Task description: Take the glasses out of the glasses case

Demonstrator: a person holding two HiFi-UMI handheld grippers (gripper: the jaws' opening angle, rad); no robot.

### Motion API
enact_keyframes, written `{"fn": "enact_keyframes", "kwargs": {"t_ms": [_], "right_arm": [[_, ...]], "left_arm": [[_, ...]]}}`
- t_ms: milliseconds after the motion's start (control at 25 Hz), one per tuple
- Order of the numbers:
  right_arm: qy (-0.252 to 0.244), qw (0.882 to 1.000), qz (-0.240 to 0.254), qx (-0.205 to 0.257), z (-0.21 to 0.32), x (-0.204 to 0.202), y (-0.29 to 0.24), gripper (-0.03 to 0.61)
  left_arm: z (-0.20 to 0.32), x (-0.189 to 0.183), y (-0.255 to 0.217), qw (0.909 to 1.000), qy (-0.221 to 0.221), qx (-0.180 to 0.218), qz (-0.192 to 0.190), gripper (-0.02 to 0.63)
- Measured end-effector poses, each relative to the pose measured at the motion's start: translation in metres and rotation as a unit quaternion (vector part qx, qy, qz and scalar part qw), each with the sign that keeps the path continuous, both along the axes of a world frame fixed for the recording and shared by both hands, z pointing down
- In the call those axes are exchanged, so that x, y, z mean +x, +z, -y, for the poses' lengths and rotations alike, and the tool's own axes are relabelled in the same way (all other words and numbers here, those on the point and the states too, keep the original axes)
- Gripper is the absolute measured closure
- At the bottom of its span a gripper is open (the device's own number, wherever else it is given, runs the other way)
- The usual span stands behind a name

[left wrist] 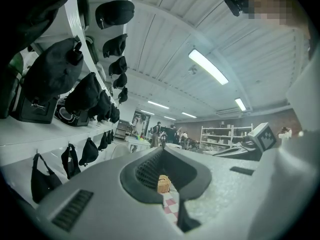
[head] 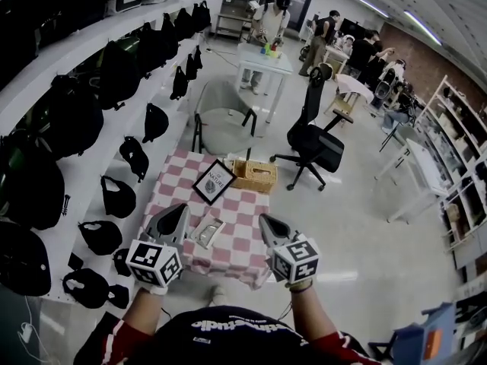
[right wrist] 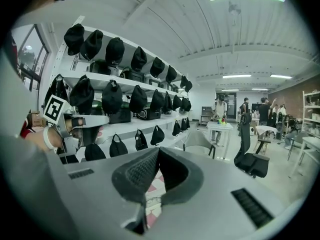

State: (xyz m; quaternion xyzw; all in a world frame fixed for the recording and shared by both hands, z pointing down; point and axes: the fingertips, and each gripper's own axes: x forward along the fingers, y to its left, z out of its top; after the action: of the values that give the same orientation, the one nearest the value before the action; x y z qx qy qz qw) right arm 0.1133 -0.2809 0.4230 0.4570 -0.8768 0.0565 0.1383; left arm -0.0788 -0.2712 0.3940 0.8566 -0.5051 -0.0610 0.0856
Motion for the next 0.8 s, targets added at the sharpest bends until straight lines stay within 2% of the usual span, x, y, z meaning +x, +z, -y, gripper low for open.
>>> {"fn": "enact_keyframes", "kwargs": {"t_ms": [400, 640, 800], "right_arm": [[-0.017, 1.0, -0.005, 0.018, 0.021, 0.002, 0.008, 0.571], [-0.041, 0.999, -0.02, 0.018, 0.029, -0.006, 0.019, 0.526], [-0.059, 0.998, -0.034, 0.012, 0.034, -0.012, 0.033, 0.522]], "left_arm": [[0.012, 0.002, 0.009, 0.9999, -0.007, -0.01, 0.008, 0.606], [0.013, 0.003, 0.011, 0.9998, -0.01, -0.01, 0.013, 0.607], [0.015, 0.009, 0.018, 0.9997, -0.011, -0.007, 0.018, 0.606]]}}
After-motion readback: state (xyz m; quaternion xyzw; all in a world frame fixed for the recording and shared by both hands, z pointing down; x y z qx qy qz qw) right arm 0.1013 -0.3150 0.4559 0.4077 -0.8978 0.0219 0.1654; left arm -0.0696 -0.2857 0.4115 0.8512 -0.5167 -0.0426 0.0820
